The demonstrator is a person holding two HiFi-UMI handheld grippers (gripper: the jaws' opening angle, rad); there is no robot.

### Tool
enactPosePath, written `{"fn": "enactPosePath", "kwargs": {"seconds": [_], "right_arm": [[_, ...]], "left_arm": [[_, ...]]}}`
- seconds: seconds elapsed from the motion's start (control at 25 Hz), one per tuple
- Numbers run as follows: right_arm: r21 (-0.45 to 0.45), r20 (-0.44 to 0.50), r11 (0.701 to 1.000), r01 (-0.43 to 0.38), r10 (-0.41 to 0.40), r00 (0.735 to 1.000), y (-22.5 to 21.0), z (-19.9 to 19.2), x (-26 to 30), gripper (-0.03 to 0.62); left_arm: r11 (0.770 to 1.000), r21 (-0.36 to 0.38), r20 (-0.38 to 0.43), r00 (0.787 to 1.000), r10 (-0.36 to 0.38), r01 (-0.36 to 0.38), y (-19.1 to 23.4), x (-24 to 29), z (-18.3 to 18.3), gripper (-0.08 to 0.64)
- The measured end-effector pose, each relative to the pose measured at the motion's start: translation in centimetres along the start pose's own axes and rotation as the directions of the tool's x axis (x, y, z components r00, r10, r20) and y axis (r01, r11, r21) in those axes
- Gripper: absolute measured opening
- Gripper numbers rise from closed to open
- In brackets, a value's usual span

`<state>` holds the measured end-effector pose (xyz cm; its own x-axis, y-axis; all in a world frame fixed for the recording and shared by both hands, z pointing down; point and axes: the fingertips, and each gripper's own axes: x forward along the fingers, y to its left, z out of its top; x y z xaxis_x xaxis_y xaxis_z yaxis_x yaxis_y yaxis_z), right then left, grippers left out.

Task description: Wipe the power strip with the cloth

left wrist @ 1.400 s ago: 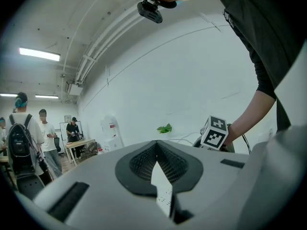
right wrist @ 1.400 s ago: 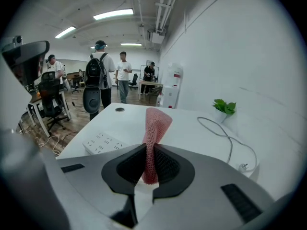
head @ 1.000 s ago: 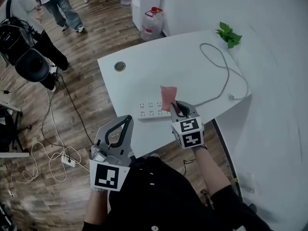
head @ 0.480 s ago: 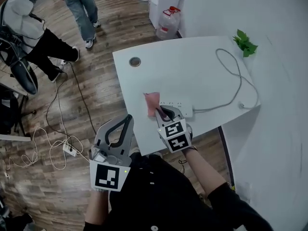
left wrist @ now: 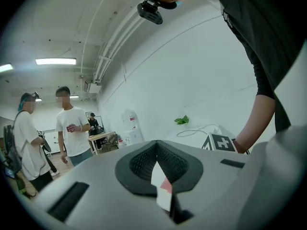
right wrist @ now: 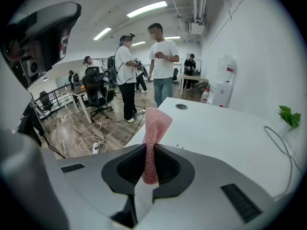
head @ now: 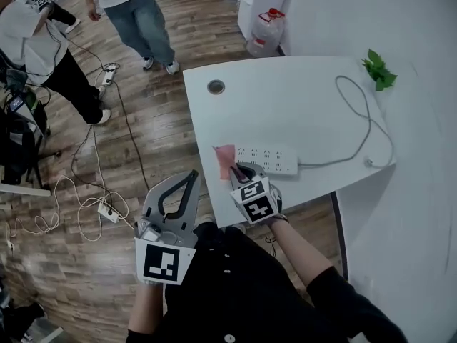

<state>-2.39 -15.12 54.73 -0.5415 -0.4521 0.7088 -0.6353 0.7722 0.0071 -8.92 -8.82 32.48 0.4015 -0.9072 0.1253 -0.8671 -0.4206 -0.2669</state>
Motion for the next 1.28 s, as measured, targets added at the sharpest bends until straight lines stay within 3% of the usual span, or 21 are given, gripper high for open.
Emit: {"fn": "enactPosePath", "kwargs": {"seconds": [0.4,1.28], "right_arm": [[0.028,-0.085,0.998,0.056,-0.053,0.995,-1.5,-3.2,1.7,0.061],[0.15,-0.13,0.966,0.209,-0.19,0.973,-7.9,-7.2,-2.2,0.061]], "left_arm": [[1.0,0.012,0.015,1.0,-0.006,0.006,0.2,0.0,-0.1,0.014],[0.994,0.016,0.049,0.993,-0.108,0.108,-3.1,2.3,1.2,0.014]]}}
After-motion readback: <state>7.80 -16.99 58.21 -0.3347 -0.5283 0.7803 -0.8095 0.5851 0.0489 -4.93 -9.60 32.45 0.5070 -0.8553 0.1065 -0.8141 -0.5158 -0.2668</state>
